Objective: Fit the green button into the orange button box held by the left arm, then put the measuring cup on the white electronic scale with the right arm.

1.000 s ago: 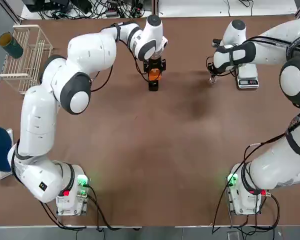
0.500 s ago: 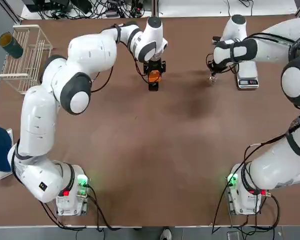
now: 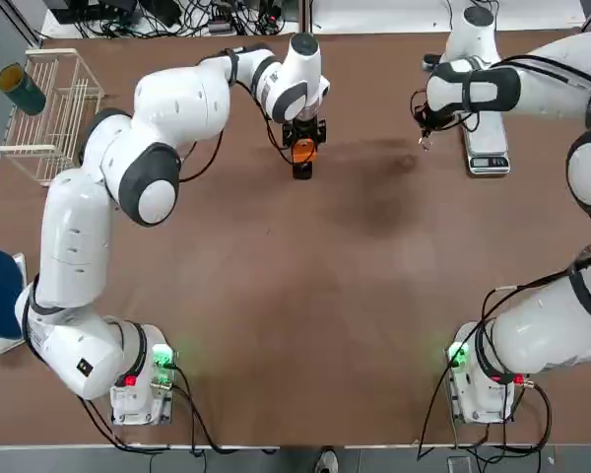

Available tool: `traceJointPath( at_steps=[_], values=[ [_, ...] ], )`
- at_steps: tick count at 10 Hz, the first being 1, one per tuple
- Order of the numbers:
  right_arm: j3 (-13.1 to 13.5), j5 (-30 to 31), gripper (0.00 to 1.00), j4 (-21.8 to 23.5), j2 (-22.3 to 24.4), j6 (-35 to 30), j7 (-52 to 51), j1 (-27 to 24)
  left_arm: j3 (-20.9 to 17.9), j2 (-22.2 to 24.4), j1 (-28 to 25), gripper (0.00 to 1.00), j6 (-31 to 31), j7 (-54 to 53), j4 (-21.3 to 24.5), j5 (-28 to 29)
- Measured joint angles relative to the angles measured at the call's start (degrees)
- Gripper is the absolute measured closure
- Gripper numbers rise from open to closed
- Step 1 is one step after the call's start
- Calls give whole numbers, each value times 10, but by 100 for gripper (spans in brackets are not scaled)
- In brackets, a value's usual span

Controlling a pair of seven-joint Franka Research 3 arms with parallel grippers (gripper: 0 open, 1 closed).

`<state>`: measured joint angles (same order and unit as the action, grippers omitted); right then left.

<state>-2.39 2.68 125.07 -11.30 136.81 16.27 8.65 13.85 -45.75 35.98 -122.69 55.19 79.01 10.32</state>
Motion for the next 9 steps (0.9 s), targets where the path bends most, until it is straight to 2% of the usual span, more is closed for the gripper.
traceJointPath(
  at_steps=[2,5,7,9],
  values=[
    [38,26,93,-10,24,-30,-51,-1,0,0,0,14,0,0,3,0],
    [123,30,93,-24,35,-40,-203,-5,0,0,0,14,0,0,9,0],
    [173,33,93,-35,32,-25,-290,-7,0,0,0,14,0,0,10,0],
    [196,33,93,-37,3,28,-341,-12,0,0,0,14,-1,0,10,0]
  ],
)
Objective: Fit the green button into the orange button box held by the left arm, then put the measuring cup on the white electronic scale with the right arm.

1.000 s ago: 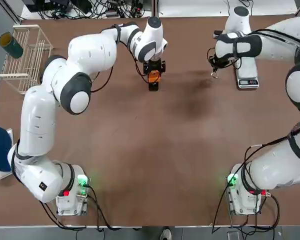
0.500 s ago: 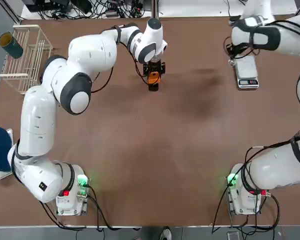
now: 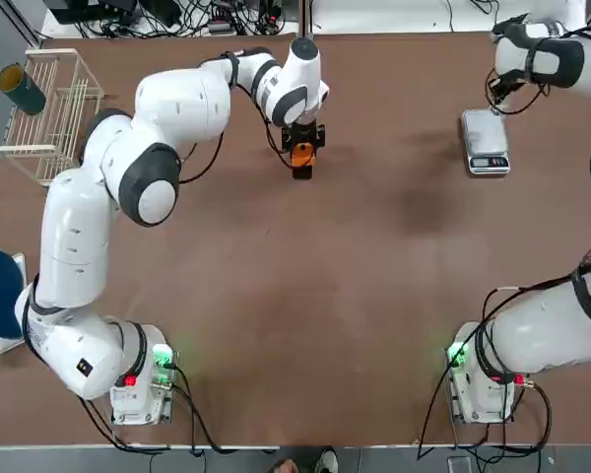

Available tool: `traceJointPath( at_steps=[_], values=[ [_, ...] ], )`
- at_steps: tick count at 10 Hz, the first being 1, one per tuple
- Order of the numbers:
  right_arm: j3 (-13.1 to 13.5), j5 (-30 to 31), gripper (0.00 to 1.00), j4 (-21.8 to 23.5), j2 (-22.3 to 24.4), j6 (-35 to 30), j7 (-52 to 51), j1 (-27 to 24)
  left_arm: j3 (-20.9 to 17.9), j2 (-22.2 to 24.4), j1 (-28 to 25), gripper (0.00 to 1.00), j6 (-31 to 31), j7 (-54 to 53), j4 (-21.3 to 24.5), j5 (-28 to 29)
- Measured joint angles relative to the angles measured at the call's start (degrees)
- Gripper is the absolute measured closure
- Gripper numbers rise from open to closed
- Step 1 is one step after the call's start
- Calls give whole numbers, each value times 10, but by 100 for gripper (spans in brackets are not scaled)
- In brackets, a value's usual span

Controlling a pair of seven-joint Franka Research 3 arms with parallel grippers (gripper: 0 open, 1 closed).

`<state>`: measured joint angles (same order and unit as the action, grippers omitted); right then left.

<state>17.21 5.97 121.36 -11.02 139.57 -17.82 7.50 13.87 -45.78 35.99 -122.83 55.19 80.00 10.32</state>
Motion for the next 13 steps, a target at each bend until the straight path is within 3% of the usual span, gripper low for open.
traceJointPath(
  at_steps=[5,13],
  values=[
    [0,0,93,-1,-77,69,-5,-4,0,-1,0,14,-10,0,1,0],
    [1,-1,93,-1,-101,95,-5,-5,0,-2,0,14,-16,0,10,2]
  ],
)
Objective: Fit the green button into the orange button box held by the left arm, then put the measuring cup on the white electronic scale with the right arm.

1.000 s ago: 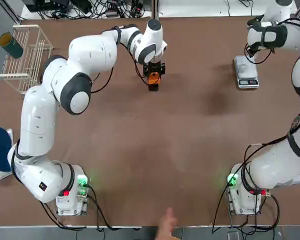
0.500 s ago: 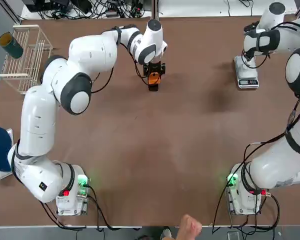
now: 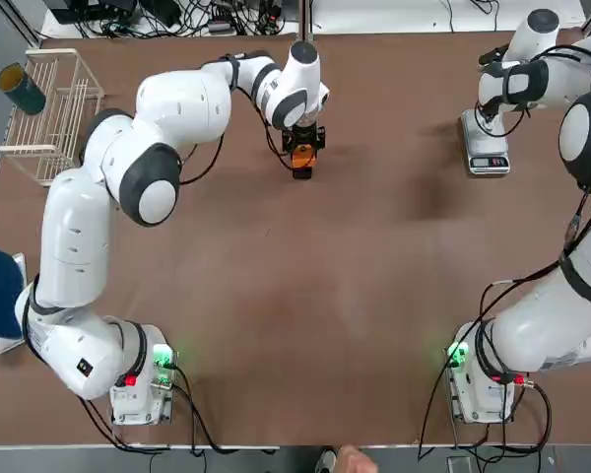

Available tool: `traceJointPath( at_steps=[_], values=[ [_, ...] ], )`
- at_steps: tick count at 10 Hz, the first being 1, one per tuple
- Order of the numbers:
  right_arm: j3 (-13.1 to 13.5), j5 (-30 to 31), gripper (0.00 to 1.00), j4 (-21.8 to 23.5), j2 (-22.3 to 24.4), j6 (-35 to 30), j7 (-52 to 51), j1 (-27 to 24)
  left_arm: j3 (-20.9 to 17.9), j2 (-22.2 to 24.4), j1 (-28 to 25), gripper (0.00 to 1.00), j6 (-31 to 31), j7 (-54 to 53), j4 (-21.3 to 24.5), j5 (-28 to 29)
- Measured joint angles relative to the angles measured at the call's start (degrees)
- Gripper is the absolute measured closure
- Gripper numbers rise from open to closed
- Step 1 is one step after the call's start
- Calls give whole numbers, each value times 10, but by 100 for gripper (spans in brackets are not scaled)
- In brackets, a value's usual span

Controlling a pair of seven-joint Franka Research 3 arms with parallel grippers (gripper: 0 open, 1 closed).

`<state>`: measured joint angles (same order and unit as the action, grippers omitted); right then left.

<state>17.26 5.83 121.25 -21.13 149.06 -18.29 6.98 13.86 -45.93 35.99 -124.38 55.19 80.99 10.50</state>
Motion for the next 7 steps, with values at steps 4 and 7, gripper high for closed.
traceJointPath(
  at_steps=[4,7],
  values=[
    [0,0,93,0,-4,1,0,0,0,0,0,14,-4,0,2,0],
    [-1,-1,88,0,-4,1,0,0,0,0,0,14,-6,0,3,0]
  ],
)
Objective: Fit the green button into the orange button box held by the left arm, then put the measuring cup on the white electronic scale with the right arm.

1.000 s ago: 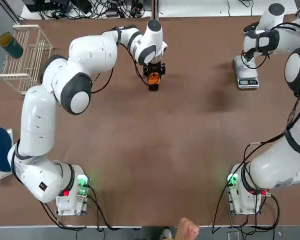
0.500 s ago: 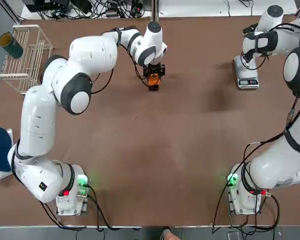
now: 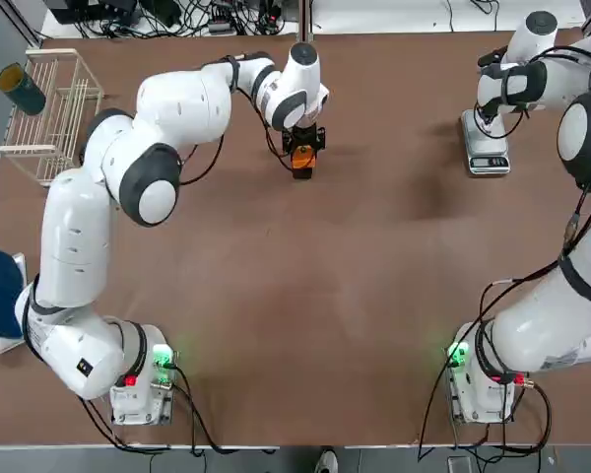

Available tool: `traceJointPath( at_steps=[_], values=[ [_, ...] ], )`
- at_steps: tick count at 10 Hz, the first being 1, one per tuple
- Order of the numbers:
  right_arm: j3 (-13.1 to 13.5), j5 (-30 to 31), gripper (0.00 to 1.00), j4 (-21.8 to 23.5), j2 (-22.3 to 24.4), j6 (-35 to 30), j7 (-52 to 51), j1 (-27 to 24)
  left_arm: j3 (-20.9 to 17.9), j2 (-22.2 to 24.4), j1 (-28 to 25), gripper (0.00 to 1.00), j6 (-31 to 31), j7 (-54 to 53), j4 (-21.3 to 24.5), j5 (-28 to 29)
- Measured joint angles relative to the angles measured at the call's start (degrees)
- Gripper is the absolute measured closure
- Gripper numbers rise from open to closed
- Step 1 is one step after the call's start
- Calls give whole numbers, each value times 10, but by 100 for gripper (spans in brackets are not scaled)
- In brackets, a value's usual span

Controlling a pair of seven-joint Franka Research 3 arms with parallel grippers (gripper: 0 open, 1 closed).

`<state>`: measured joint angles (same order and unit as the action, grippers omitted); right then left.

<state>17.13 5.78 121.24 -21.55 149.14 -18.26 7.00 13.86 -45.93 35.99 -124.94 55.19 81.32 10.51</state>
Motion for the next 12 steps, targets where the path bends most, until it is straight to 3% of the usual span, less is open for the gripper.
traceJointPath(
  at_steps=[5,6,12],
  values=[
    [0,0,73,0,0,0,0,0,0,0,0,14,-2,0,1,0],
    [-1,0,63,0,0,0,0,0,0,0,0,14,-2,0,1,0],
    [-2,0,54,-9,1,-29,0,2,0,0,0,14,-9,0,6,0]
  ],
)
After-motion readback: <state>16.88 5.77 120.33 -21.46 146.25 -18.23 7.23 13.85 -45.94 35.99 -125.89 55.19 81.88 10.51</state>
